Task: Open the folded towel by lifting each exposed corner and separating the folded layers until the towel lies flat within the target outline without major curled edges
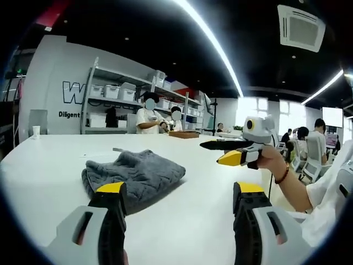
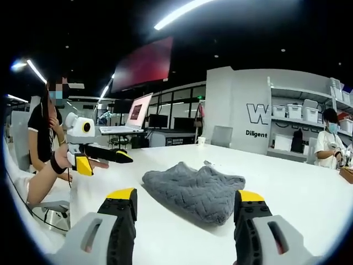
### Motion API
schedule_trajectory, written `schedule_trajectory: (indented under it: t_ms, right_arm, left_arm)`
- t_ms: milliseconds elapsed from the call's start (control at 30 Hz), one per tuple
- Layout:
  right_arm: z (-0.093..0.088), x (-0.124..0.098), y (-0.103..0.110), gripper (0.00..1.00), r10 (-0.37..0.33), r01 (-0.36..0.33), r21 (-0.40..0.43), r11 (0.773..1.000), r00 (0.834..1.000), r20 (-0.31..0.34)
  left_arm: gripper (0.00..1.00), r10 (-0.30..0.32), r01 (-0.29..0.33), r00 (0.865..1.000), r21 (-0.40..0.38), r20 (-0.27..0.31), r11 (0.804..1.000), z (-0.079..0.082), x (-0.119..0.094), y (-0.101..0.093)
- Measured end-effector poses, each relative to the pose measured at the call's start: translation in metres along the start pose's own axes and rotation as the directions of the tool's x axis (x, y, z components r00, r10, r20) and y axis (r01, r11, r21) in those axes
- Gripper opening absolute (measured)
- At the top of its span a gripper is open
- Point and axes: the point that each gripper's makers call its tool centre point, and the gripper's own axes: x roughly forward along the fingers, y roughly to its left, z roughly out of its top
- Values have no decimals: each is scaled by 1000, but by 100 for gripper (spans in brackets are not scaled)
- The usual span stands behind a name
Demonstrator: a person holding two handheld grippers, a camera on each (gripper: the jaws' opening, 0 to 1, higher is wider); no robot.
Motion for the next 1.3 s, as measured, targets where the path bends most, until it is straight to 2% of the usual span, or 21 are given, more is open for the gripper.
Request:
schedule_trajectory:
  t_ms: [167, 300, 567, 700, 800, 1100, 1300]
  right_arm:
    - [2, 0, -3, 69, -10, 10, -5, 1000, 1000, -1]
    - [1, 1, -8, 69, -28, 28, -7, 1000, 1000, -9]
    - [1, 5, -13, 68, -29, 29, 2, 1000, 999, -23]
    - [2, 11, -19, 68, -28, 28, -8, 1000, 999, -41]
    - [5, 14, -21, 68, -26, 26, -5, 1000, 999, -41]
    - [18, 17, -25, 68, -38, 38, 0, 999, 999, -21]
    - [17, 16, -24, 68, -45, 45, -5, 999, 998, -31]
  left_arm:
    - [77, -6, 6, 1000, 0, 3, 1000, 3, 4, 0]
    - [77, 0, 0, 1000, 17, -19, 1000, 0, 9, 3]
    - [77, -16, 16, 1000, 29, -21, 999, 7, 16, 2]
    - [77, 14, -13, 1000, 54, -20, 998, 10, 21, 6]
    - [77, 12, -10, 999, 59, -33, 998, 10, 26, 10]
    - [77, 14, -12, 1000, 71, -18, 997, 22, 31, 18]
    - [76, 9, -8, 1000, 70, -12, 998, 20, 30, 16]
